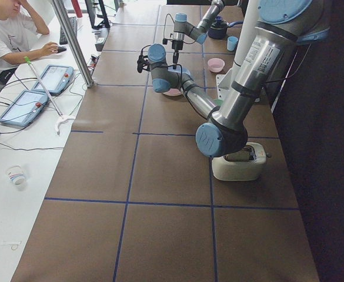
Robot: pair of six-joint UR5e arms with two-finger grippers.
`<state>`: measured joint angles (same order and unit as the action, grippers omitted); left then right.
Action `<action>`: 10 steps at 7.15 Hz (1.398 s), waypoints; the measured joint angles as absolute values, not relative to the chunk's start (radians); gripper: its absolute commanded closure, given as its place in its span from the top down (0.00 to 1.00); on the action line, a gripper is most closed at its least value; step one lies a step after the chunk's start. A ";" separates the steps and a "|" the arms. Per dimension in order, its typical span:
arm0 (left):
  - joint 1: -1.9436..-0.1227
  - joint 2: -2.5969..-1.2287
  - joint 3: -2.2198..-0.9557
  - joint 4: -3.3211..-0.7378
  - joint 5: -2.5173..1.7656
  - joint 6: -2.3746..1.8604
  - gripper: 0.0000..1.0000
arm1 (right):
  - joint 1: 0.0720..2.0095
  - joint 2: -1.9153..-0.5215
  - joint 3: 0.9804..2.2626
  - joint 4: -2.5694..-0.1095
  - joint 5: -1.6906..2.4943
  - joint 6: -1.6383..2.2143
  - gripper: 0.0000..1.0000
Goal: Stack three plates with pink and blue
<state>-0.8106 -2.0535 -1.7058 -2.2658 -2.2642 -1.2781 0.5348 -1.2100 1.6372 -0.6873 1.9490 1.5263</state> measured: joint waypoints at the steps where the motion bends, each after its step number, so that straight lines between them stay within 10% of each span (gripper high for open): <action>1: -0.813 -2.046 -1.706 -2.265 -2.265 -1.276 1.00 | 0.535 -1.213 1.646 -0.688 1.938 1.526 1.00; 6: -1.041 -1.840 -1.684 -2.173 -2.373 -0.856 1.00 | 0.923 -1.481 1.711 -0.755 2.204 1.193 1.00; 10: -1.369 -1.742 -1.680 -1.670 -2.371 -0.015 1.00 | 1.420 -1.524 1.709 -1.484 2.329 0.117 1.00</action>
<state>-1.3687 -1.7415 -1.6802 -1.6698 -2.3711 -0.0154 1.4203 -1.5242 1.7087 -1.4840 2.3294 0.1171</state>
